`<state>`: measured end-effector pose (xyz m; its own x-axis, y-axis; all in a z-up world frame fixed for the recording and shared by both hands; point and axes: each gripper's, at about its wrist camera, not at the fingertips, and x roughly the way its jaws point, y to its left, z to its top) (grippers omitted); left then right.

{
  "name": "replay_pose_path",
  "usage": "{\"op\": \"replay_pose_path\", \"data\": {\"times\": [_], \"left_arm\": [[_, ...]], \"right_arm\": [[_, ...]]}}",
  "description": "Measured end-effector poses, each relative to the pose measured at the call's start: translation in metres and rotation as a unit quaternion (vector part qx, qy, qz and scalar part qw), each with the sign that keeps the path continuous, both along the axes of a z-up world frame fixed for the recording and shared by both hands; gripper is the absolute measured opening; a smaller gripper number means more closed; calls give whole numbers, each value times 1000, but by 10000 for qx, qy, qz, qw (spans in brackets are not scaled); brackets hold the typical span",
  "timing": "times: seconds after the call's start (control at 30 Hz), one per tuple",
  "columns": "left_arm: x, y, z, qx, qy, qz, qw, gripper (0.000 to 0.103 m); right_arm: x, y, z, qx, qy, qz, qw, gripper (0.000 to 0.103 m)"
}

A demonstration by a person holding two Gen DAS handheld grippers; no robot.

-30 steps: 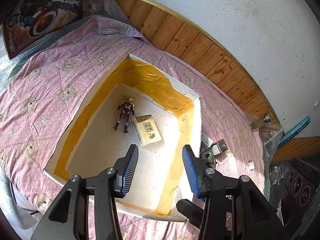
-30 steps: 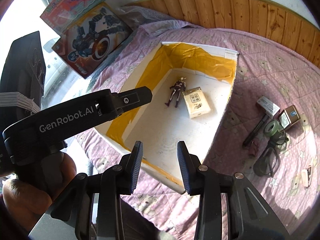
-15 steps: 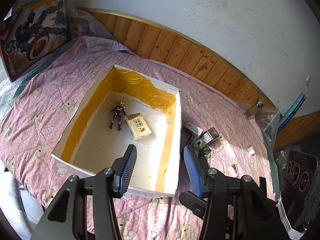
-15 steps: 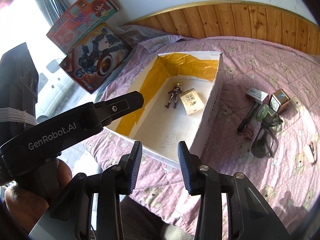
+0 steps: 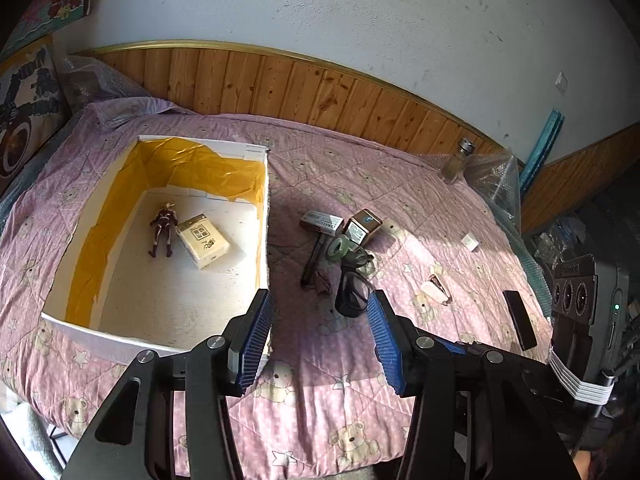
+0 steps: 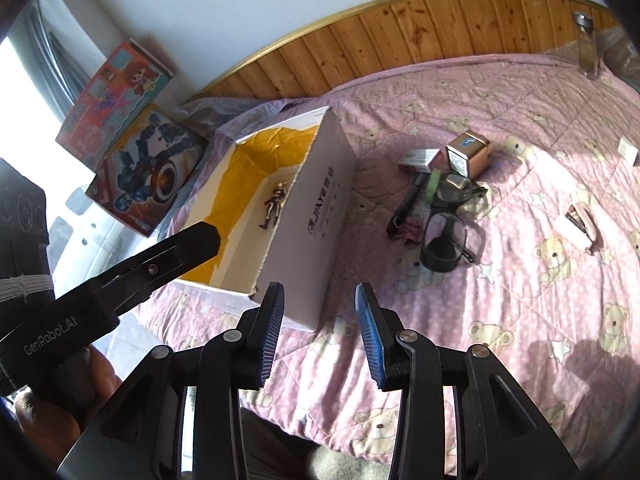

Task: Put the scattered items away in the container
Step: 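Move both tools back toward the scattered items on the bed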

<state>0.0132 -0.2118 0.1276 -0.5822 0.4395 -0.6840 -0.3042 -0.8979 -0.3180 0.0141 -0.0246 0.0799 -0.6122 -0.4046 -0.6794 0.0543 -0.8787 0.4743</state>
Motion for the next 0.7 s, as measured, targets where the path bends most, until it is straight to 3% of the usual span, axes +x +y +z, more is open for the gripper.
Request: {"op": "replay_pose_path", "data": {"times": [0.33, 0.7], "left_arm": [[-9, 66, -22, 1, -353, -870, 9956, 51], [-70, 121, -74, -170, -878, -859, 9923, 60]], "right_arm": [[2, 79, -34, -273, -316, -935, 9947, 42], [-15, 184, -64, -25, -507, -1786, 9826, 43]]}}
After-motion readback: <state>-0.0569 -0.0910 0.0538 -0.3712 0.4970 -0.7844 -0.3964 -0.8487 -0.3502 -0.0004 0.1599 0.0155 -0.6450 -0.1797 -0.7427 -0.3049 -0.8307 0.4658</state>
